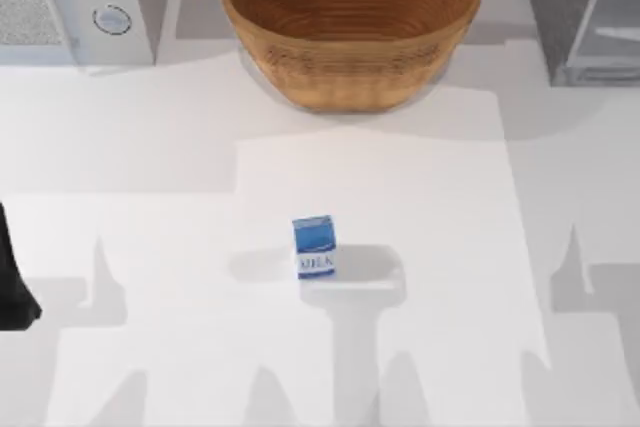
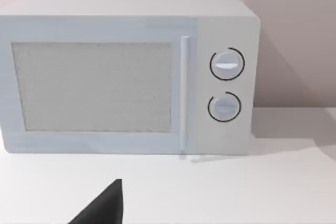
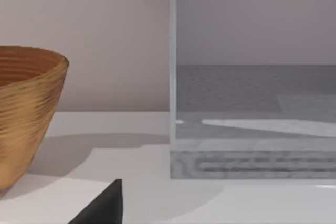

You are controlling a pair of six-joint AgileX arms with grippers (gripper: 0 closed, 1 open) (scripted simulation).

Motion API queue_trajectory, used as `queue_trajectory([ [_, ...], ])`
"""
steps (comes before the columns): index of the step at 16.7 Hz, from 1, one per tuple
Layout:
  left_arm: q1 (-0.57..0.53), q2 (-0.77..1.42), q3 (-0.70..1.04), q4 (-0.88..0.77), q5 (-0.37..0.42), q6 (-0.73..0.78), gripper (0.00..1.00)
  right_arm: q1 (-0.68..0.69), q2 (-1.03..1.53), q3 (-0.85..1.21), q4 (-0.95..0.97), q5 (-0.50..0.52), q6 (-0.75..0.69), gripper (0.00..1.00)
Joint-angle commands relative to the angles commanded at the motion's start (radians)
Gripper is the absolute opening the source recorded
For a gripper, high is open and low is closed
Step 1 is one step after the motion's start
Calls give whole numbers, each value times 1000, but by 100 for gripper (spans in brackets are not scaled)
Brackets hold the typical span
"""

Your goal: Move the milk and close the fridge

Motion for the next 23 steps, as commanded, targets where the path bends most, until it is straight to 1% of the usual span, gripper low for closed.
queue_trajectory([
  [5, 0, 0, 0, 0, 0, 0, 100, 340, 272, 7, 256, 349, 5, 100],
  [7, 0, 0, 0, 0, 0, 0, 100, 446, 358, 9, 337, 453, 6, 100],
  [9, 0, 0, 0, 0, 0, 0, 100, 522, 421, 11, 396, 525, 7, 100],
  [11, 0, 0, 0, 0, 0, 0, 100, 560, 454, 12, 427, 560, 7, 100],
  [18, 0, 0, 0, 0, 0, 0, 100, 571, 488, 28, 453, 565, 8, 100],
  [20, 0, 0, 0, 0, 0, 0, 100, 592, 563, 69, 505, 575, 8, 100],
  [23, 0, 0, 0, 0, 0, 0, 100, 631, 754, 160, 619, 597, 6, 100],
])
